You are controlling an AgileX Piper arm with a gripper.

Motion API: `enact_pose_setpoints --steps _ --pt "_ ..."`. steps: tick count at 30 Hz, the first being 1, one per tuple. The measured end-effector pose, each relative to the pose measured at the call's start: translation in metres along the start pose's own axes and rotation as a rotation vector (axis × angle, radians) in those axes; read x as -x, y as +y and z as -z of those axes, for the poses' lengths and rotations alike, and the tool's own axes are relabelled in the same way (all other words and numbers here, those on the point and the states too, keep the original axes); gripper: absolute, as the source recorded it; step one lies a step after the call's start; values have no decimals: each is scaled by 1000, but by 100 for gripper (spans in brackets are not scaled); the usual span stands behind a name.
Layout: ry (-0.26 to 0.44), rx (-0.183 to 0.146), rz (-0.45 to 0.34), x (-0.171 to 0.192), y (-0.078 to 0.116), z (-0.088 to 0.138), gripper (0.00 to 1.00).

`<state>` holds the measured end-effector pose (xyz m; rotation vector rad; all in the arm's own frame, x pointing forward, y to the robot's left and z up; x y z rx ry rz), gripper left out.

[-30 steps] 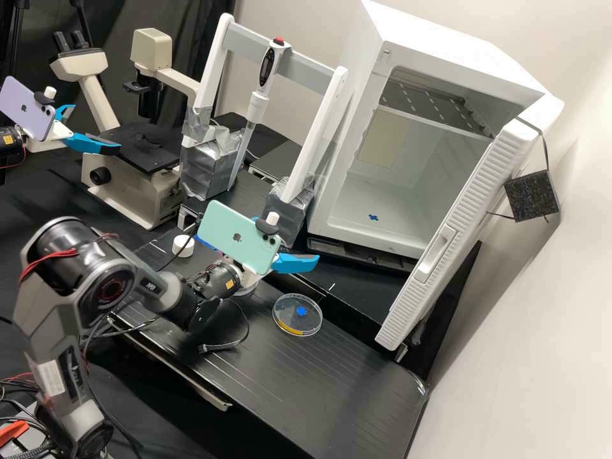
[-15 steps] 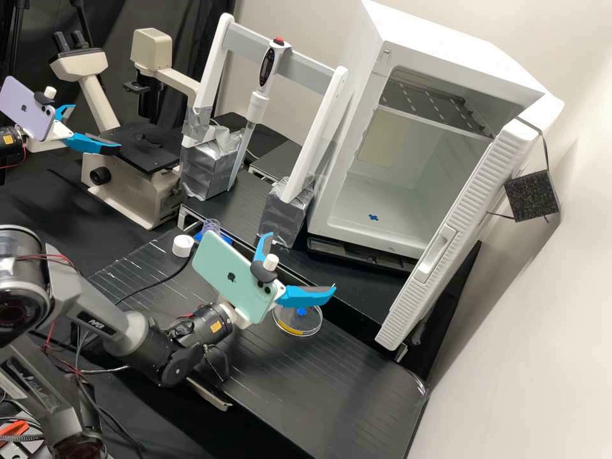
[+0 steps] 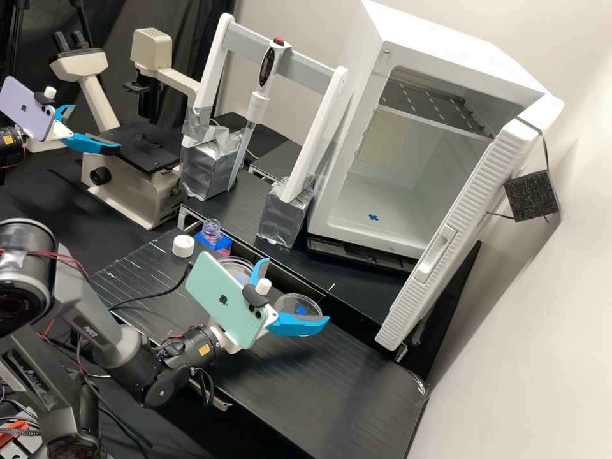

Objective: Close the lid

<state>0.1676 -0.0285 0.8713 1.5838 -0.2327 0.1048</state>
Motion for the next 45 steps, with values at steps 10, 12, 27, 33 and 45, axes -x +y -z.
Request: enact_pose_setpoints --steps 10,12,27,33,45 --pt "-80 54 -39 -4 -2 -10 100" --pt "-86 50 -45 -4 -1 -11 100" --pt "-90 89 -9 -2 -11 -14 100" --pt "-77 104 -29 -4 -11 -15 100" --pt "-84 123 -42 -4 -10 -17 100"
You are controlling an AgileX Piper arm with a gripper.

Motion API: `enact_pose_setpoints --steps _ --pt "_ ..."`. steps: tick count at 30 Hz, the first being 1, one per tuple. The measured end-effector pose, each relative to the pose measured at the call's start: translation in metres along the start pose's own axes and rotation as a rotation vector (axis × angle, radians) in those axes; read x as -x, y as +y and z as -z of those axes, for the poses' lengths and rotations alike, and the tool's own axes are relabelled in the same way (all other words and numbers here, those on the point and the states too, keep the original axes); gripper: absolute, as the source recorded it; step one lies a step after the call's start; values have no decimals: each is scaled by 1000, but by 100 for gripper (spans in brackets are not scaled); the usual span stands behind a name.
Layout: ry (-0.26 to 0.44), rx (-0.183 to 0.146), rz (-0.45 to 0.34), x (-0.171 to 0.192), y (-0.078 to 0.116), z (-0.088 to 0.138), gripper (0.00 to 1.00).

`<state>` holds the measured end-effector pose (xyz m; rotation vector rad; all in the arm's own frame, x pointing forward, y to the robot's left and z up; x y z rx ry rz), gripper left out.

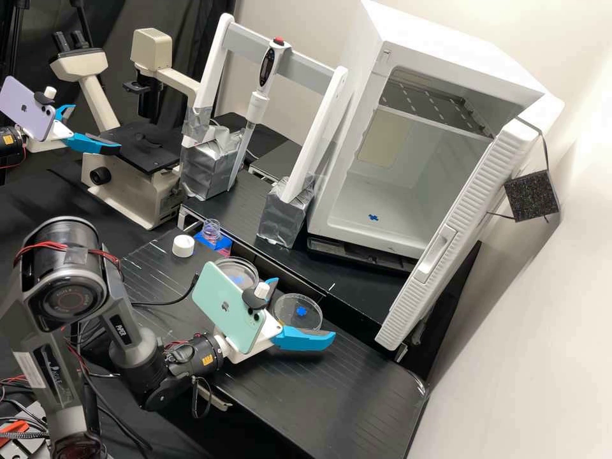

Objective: Close the lid

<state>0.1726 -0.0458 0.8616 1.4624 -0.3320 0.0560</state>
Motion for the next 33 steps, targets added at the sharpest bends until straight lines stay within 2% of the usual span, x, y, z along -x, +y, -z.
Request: enact_pose_setpoints --steps 9,18,27,31,33 --pt "-5 9 8 3 1 1 100" --pt "18 -20 21 13 4 7 100" --pt "19 -37 74 10 -7 6 100" --pt "29 -17 54 8 -7 5 100" --pt "33 -17 52 7 -7 5 100"
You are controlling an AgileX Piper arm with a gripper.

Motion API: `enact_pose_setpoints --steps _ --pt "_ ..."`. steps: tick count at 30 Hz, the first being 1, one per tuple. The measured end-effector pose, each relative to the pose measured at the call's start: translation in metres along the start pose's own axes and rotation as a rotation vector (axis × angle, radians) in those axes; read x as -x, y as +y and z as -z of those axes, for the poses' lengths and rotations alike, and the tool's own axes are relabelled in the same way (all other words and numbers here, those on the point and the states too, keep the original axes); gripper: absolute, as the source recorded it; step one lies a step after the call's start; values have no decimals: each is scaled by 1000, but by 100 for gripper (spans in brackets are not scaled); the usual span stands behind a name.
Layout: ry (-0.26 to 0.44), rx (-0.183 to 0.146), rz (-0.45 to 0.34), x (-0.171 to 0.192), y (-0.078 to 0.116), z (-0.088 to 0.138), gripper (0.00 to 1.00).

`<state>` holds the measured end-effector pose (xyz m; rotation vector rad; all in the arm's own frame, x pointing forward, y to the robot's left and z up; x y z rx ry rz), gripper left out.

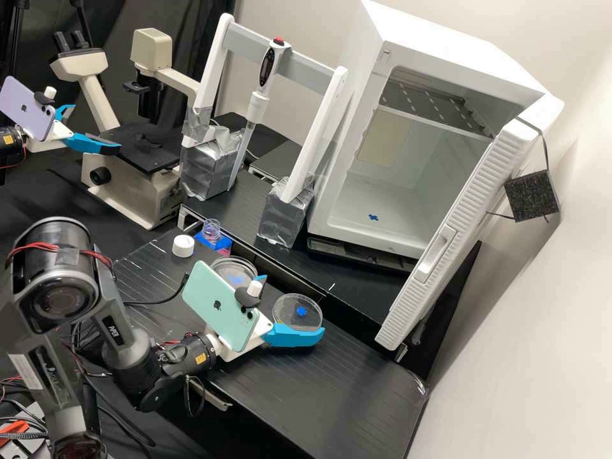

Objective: Close the lid

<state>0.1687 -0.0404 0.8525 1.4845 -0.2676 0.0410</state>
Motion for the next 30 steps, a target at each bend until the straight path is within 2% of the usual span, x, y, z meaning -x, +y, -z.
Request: enact_pose_setpoints --steps 4,8,21,22,30 --pt "-10 4 -13 -1 3 -3 100" --pt "-63 0 -12 0 5 -11 100" --pt "-61 5 -8 -2 7 -13 100" --pt "-61 4 -6 -2 7 -13 0" --pt "-51 -13 1 -4 6 -12 0"
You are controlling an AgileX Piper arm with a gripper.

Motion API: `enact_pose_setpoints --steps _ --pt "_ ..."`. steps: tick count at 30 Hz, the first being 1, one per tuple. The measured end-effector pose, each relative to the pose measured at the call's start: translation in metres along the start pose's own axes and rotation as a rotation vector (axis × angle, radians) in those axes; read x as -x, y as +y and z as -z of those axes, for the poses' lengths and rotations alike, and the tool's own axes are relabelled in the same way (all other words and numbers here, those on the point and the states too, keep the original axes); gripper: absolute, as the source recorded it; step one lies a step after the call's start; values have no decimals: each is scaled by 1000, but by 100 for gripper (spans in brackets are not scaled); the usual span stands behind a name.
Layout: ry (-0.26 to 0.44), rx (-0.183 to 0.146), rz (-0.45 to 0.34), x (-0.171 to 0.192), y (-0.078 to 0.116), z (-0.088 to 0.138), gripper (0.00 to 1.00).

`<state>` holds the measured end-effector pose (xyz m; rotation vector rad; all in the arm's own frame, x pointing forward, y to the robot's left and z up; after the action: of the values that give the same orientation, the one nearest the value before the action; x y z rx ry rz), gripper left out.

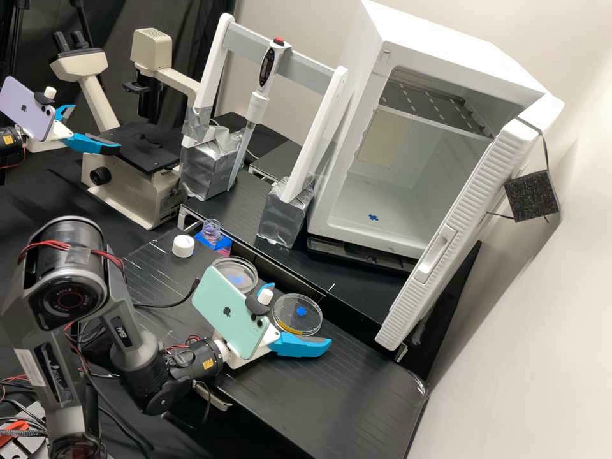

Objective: Close the lid

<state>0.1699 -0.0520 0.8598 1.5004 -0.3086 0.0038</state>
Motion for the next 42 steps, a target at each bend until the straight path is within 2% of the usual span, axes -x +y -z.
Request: enact_pose_setpoints --steps 24,28,39,42 --pt "16 -7 13 -1 -2 1 0" --pt "16 -23 12 -1 -2 1 0" --pt "18 -29 14 -2 -2 2 0" --pt "34 -48 36 0 -2 4 0"
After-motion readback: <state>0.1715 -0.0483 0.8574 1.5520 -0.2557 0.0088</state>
